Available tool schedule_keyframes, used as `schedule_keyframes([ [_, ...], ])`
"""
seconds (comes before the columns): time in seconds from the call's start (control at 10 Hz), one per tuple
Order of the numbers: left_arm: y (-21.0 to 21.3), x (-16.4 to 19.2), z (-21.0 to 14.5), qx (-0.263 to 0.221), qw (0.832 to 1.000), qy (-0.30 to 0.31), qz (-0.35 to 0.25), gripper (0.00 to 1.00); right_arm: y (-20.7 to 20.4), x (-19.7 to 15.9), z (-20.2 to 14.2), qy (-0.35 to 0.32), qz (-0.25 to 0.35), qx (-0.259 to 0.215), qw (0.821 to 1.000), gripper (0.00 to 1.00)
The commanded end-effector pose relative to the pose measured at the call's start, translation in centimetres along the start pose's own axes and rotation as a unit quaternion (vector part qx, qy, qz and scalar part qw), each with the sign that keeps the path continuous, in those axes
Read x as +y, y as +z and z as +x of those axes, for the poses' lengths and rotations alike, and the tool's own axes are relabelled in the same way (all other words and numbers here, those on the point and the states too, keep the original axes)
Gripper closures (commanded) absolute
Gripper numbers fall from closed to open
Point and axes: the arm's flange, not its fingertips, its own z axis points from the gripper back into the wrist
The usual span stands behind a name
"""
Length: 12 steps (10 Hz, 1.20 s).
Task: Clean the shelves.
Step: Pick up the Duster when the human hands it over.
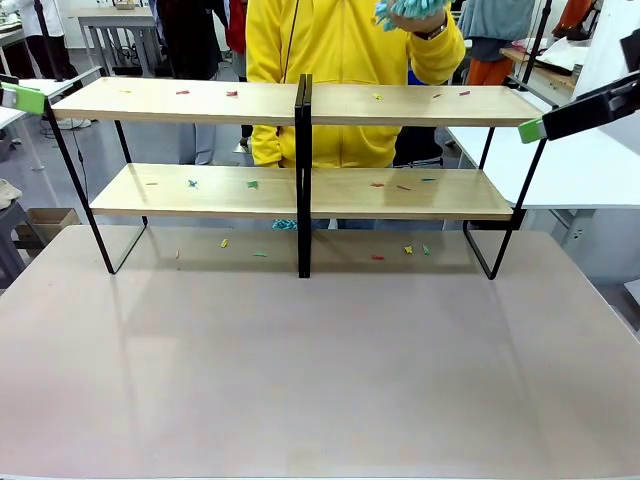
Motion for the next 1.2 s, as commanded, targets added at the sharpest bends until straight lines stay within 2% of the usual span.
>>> schedule_keyframes([
  [0.0, -0.1, 0.0, 0.1, -0.002, 1.000, -0.001, 0.000, 0.00, 1.0, 1.1, -1.7, -0.011, -0.007, -0.013, 1.000, 0.00],
  [0.7, -0.1, 0.0, 0.1, -0.002, 1.000, -0.001, 0.000, 0.00, 2.8, 1.1, -2.1, -0.005, -0.006, -0.051, 0.999, 0.00],
  [0.8, -0.1, 0.0, 0.1, -0.002, 1.000, -0.001, 0.000, 0.00, 2.9, 0.4, 0.5, -0.001, -0.006, -0.036, 0.999, 0.00],
  [1.1, -0.1, 0.0, 0.1, -0.002, 1.000, -0.001, 0.000, 0.00, 2.9, 0.4, 0.5, -0.001, -0.006, -0.036, 0.999, 0.00],
])
